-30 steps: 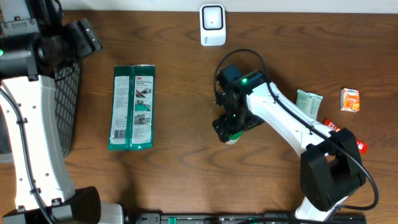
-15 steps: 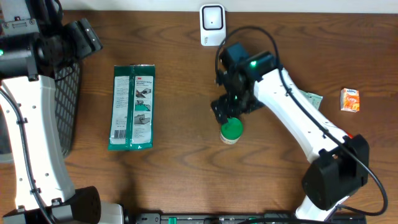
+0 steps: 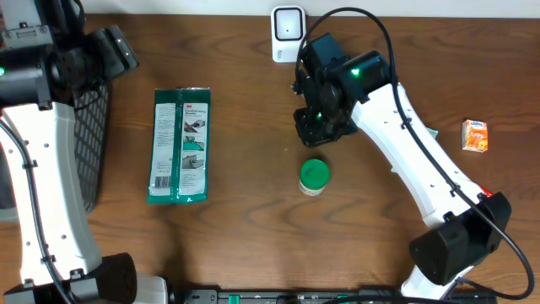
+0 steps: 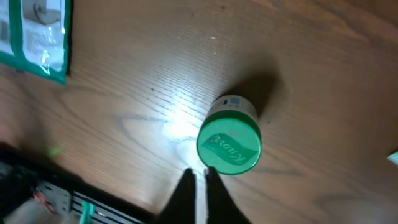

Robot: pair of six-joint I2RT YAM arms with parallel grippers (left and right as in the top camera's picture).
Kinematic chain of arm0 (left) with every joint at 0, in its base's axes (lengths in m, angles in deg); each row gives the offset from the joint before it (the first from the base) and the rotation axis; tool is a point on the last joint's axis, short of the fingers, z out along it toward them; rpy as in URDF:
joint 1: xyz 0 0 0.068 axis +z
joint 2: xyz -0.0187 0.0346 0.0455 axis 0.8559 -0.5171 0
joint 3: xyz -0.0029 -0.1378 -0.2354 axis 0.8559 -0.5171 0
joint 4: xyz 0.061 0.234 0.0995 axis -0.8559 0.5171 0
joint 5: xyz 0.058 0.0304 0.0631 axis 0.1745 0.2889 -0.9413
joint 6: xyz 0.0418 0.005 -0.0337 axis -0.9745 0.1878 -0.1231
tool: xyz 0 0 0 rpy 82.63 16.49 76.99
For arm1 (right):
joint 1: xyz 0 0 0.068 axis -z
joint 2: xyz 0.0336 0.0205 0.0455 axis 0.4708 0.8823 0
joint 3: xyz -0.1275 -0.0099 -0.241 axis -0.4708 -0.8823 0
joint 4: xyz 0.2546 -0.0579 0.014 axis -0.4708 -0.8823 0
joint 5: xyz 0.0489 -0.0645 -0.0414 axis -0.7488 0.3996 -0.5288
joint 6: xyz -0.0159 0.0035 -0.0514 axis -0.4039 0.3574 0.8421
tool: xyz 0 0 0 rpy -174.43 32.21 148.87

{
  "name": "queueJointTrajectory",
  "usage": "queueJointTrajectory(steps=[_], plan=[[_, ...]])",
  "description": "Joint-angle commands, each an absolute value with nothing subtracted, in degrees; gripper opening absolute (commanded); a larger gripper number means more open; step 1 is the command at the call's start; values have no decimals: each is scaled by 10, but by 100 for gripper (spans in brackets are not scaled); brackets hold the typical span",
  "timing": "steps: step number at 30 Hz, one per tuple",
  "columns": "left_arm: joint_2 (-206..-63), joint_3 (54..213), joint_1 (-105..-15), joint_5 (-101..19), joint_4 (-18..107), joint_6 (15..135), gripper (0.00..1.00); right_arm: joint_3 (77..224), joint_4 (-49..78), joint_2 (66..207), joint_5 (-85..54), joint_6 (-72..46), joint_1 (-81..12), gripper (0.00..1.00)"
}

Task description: Scan the item barcode

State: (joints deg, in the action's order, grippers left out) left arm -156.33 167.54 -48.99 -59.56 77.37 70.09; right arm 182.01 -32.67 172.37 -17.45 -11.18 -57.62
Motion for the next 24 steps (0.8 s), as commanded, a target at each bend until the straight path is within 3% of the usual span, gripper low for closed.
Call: queueJointTrajectory(steps=[1, 2, 3, 4, 5, 7, 24], plan=[[-1565, 1678, -488, -592, 775, 696, 85, 1826, -330, 1724, -159, -174, -576, 1], [-1565, 1678, -488, -592, 775, 696, 85, 1825, -330, 1724, -156, -176, -577, 2], [-1565, 1678, -488, -592, 775, 696, 85, 1825, -331, 1724, -156, -177, -579, 9], [-1565, 1678, -488, -592, 775, 696, 85, 1823, -331, 1724, -156, -178, -582, 28], [-1565, 1678, -488, -592, 775, 696, 85, 1823, -331, 1724, -156, -183, -585, 63], [-1565, 1678, -488, -592, 775, 696, 85, 1820, -329, 1724, -156, -188, -592, 99], [-1565, 1678, -488, -592, 775, 696, 85, 1682, -306, 1724, -130, -291, -627, 99]])
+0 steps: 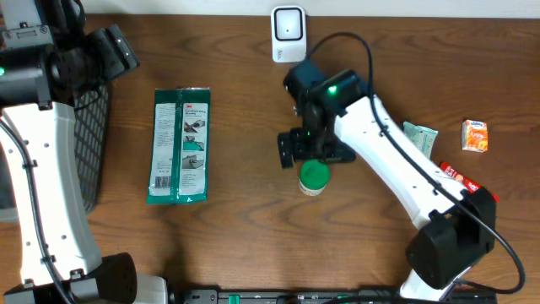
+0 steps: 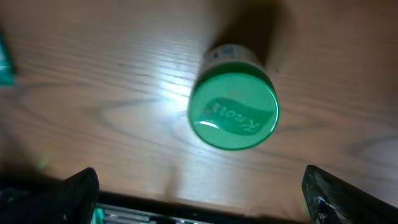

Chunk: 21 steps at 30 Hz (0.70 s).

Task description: Scan the item barcode

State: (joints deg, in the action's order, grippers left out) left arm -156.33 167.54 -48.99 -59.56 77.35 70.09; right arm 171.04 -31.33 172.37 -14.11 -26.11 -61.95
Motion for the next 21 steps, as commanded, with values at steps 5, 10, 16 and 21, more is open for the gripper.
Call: queueJointTrajectory(steps=[5, 10, 16, 21], plan=[[-1565, 1678, -488, -592, 775, 696, 85, 1615, -243, 1724, -130, -291, -630, 99], [-1565, 1678, -488, -592, 775, 696, 85, 1598, -209, 1724, -131, -280, -625, 99], [-1565, 1678, -488, -592, 775, 696, 85, 1597, -199, 1724, -130, -281, -625, 99], [-1565, 1678, -488, -592, 775, 696, 85, 1596, -195, 1724, -130, -298, -626, 99]])
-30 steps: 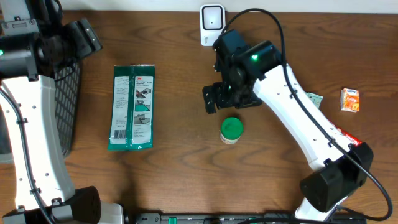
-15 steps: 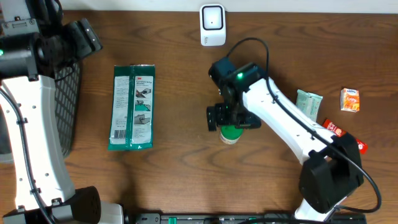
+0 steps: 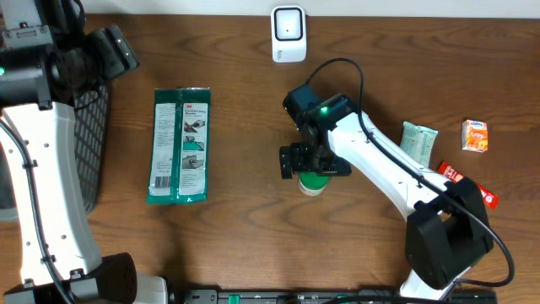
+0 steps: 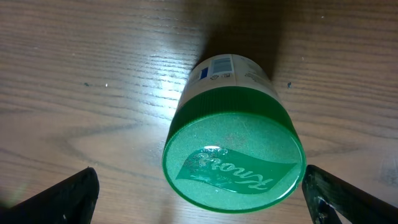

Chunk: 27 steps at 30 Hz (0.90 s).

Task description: Scan the item barcode

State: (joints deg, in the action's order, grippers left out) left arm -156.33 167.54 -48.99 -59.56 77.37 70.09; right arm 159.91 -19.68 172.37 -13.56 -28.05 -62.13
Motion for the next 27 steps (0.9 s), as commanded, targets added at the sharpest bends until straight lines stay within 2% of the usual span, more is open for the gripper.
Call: queueJointTrajectory(steps=[1, 13, 14, 17, 20, 22, 27], plan=[[-1565, 1678, -488, -592, 775, 696, 85, 1596, -196, 1724, -130, -302, -627, 99], [-1565, 1678, -488, -592, 775, 696, 85, 1546, -174, 1724, -129, -321, -627, 98], [-1565, 1678, -488, -592, 775, 696, 85, 1543, -171, 1724, -124, -321, -627, 95], [-1565, 1678, -488, -592, 775, 696, 85, 1543, -169, 1724, -87, -320, -627, 75], [-1565, 1678, -488, -592, 775, 696, 85, 1544, -155, 1724, -72, -290, -626, 70], [-1565, 1678, -488, -592, 775, 696, 85, 1544, -135, 1724, -71, -243, -626, 63], [-1565, 1678, -488, -592, 775, 696, 85, 1544, -91, 1724, -35, -83, -626, 61]])
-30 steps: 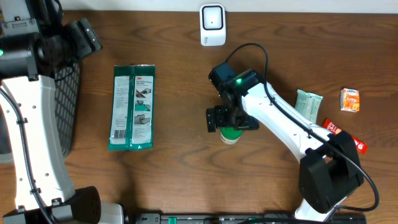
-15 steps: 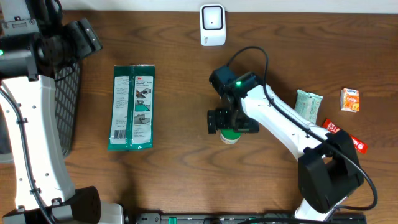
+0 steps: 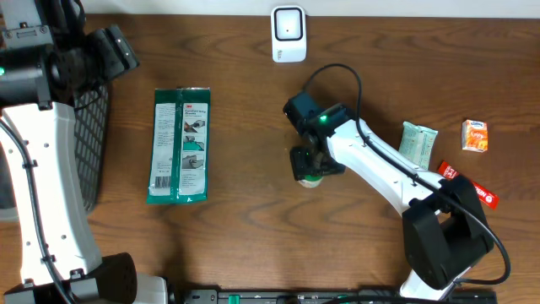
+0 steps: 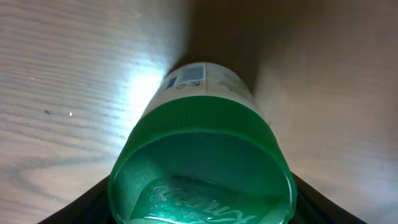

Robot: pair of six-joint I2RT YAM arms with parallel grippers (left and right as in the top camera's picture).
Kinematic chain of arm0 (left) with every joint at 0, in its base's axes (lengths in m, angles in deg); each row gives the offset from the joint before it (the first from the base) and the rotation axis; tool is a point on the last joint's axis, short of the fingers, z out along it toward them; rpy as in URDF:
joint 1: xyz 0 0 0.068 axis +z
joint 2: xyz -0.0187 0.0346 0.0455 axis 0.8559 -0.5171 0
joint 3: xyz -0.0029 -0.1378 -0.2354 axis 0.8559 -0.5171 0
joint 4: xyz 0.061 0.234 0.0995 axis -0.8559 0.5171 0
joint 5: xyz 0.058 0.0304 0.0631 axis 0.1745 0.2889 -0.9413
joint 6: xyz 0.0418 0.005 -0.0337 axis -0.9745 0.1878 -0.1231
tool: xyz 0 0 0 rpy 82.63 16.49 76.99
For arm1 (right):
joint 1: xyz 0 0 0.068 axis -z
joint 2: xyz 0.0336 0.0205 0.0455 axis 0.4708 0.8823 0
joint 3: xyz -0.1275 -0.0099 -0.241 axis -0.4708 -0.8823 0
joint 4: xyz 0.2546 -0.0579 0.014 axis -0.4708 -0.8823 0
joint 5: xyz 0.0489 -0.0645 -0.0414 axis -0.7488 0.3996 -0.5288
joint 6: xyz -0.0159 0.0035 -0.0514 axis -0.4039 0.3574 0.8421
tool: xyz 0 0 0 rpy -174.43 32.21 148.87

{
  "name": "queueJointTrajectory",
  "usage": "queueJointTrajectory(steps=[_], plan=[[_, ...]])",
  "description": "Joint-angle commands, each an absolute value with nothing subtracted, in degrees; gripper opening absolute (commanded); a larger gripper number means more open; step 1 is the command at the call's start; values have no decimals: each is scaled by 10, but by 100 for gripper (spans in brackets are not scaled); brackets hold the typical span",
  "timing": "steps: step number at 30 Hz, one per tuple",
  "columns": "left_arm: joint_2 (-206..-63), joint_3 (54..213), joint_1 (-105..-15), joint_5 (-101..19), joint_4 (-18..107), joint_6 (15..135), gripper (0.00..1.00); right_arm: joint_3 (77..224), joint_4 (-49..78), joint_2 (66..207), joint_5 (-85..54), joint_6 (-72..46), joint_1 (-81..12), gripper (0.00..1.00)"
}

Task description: Scan the item barcode

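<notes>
A small white jar with a green lid (image 4: 202, 165) stands upright on the wooden table, its barcode label (image 4: 186, 76) on the far side of its body. My right gripper (image 4: 201, 202) is down over it, a dark finger pressed against each side of the lid; from overhead it (image 3: 315, 163) hides all but a sliver of the jar (image 3: 311, 180). The white scanner (image 3: 288, 34) stands at the table's back edge. My left gripper (image 3: 108, 52) stays at the far left corner, and I cannot see how its jaws stand.
A flat green packet (image 3: 179, 145) lies to the left of the jar. A black mesh basket (image 3: 93, 139) is at the left edge. On the right lie a pale green sachet (image 3: 418, 143), an orange box (image 3: 475, 135) and a red wrapper (image 3: 469, 186).
My right gripper has dropped lower over the jar and its fingers, then spread wide of the lid, now touch it on both sides. The jar stands where it was.
My right gripper was shut and hovering behind the jar. Then it was open wide above the lid, then lower with the lid between its fingers. Now it is shut on the jar. The left arm has stayed still throughout.
</notes>
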State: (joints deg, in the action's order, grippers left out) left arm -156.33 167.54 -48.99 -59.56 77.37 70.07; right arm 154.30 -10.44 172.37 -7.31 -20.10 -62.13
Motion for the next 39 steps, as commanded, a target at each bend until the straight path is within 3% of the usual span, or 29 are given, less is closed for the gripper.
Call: queueJointTrajectory(steps=[1, 7, 11, 14, 18, 27, 39], plan=[[-1565, 1678, -488, -592, 775, 696, 85, 1544, -85, 1724, -30, -48, -626, 61], [-1565, 1678, -488, -592, 775, 696, 85, 1544, -46, 1724, -25, 189, -627, 64], [-1565, 1678, -488, -592, 775, 696, 85, 1544, -46, 1724, -24, 340, -627, 75], [-1565, 1678, -488, -592, 775, 696, 85, 1544, -50, 1724, -12, 357, -627, 91], [-1565, 1678, -488, -592, 775, 696, 85, 1551, -59, 1723, 35, 354, -627, 97], [-1565, 1678, -488, -592, 775, 696, 85, 1577, -81, 1723, -151, 27, -632, 99], [-1565, 1678, -488, -592, 775, 696, 85, 1568, -55, 1723, -130, -333, -623, 99]])
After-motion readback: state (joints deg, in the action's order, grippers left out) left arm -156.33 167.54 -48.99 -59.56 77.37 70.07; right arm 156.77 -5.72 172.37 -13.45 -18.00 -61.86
